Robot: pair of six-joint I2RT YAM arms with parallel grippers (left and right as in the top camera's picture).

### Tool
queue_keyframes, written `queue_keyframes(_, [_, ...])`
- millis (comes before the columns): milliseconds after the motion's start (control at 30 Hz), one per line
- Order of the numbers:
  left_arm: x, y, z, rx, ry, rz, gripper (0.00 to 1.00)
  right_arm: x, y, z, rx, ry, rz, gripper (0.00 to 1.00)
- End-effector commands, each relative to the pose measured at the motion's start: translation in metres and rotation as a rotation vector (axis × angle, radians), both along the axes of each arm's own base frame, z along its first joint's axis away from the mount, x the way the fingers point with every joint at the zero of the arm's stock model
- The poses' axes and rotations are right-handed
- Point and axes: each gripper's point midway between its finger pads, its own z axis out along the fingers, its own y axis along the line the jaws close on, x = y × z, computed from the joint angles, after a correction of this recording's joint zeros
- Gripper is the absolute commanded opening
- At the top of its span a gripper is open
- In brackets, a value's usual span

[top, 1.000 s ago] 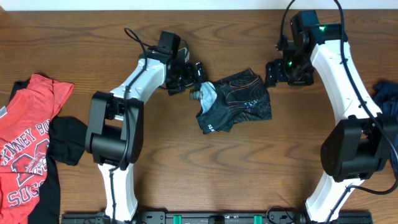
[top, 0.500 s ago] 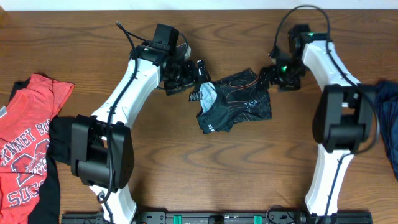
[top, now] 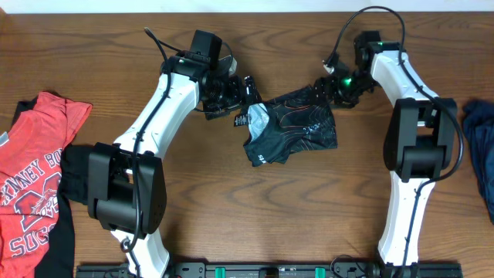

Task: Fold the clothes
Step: 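Grasp the bundle's right edge with right gripper and pull both sides apart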

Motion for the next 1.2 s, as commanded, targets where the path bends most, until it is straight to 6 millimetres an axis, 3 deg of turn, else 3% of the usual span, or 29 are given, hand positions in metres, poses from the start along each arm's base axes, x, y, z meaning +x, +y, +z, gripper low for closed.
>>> queue_keyframes(0, [0.002, -0.001, 0.014, -0.012, -0.037, -0.014, 0.98, -0.051, -0.006, -0.077, -0.079, 0.177, 0.104, 0.66])
queue_keyframes(100, [0.002, 0.000, 0.014, -0.006, -0.039, -0.012, 0.98, -0.063, -0.003, -0.082, -0.056, 0.187, 0.141, 0.56])
queue_keyframes(267, [0.003, 0.002, 0.013, 0.006, -0.042, -0.008, 0.98, -0.088, 0.004, -0.097, 0.015, 0.208, 0.160, 0.57])
queue_keyframes(367, [0.003, 0.002, 0.013, 0.006, -0.042, -0.008, 0.98, -0.099, 0.010, -0.102, 0.067, 0.198, 0.182, 0.64])
queue_keyframes(467, [0.003, 0.002, 0.013, 0.006, -0.042, -0.007, 0.98, -0.102, 0.015, -0.099, 0.113, 0.176, 0.212, 0.77])
queue_keyframes(500, [0.003, 0.002, 0.013, 0.006, -0.042, -0.007, 0.98, -0.102, 0.015, -0.099, 0.115, 0.172, 0.215, 0.75])
queue_keyframes(567, [0.003, 0.002, 0.013, 0.006, -0.042, -0.008, 0.98, -0.102, 0.015, -0.099, 0.119, 0.168, 0.220, 0.61])
queue_keyframes(700, [0.004, 0.002, 0.013, 0.004, -0.047, -0.007, 0.98, -0.103, 0.016, -0.098, 0.121, 0.165, 0.231, 0.68])
queue_keyframes(867, [0.007, 0.001, 0.014, 0.000, -0.061, -0.007, 0.98, -0.104, 0.018, -0.098, 0.124, 0.159, 0.246, 0.63])
queue_keyframes(967, [0.007, 0.001, 0.015, 0.000, -0.063, -0.007, 0.98, -0.106, 0.021, -0.098, 0.127, 0.148, 0.270, 0.82])
queue_keyframes(1100, [0.008, 0.001, 0.015, -0.001, -0.066, -0.007, 0.98, -0.110, 0.031, -0.097, 0.135, 0.133, 0.322, 0.78])
queue_keyframes(1167, [0.008, 0.001, 0.015, -0.001, -0.067, -0.007, 0.98, -0.113, 0.038, -0.097, 0.134, 0.133, 0.343, 0.68])
